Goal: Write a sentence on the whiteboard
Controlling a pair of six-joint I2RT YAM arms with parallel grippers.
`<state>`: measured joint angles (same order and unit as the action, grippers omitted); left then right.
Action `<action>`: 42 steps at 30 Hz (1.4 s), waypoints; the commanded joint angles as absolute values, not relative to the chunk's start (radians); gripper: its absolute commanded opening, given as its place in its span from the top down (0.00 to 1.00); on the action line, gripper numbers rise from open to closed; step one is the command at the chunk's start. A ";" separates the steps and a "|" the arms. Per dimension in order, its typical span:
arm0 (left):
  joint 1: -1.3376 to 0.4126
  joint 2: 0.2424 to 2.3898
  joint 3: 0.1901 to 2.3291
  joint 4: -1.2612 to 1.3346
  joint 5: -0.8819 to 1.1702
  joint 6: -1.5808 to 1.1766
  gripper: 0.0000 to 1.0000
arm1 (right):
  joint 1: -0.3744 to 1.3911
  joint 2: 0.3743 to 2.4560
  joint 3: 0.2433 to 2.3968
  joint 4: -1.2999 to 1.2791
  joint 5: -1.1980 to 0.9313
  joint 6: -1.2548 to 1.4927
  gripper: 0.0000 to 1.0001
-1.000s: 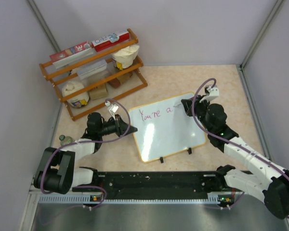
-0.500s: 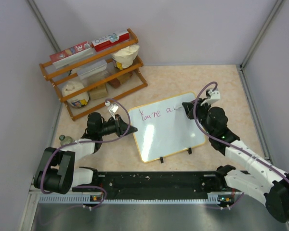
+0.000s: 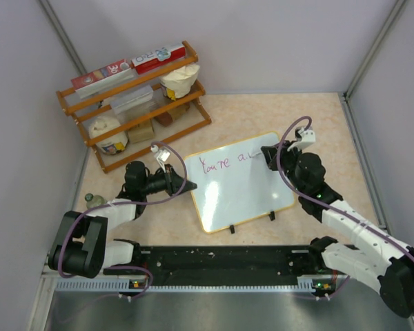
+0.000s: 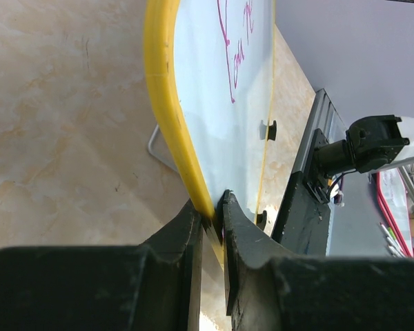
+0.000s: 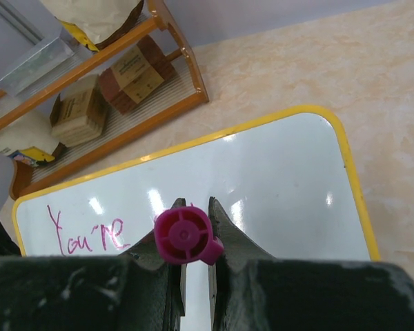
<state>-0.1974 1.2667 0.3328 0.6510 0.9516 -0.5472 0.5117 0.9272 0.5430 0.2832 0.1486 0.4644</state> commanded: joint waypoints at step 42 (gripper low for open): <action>-0.199 1.261 0.339 0.667 0.910 -0.463 1.00 | 0.479 0.911 0.546 0.225 0.178 0.449 1.00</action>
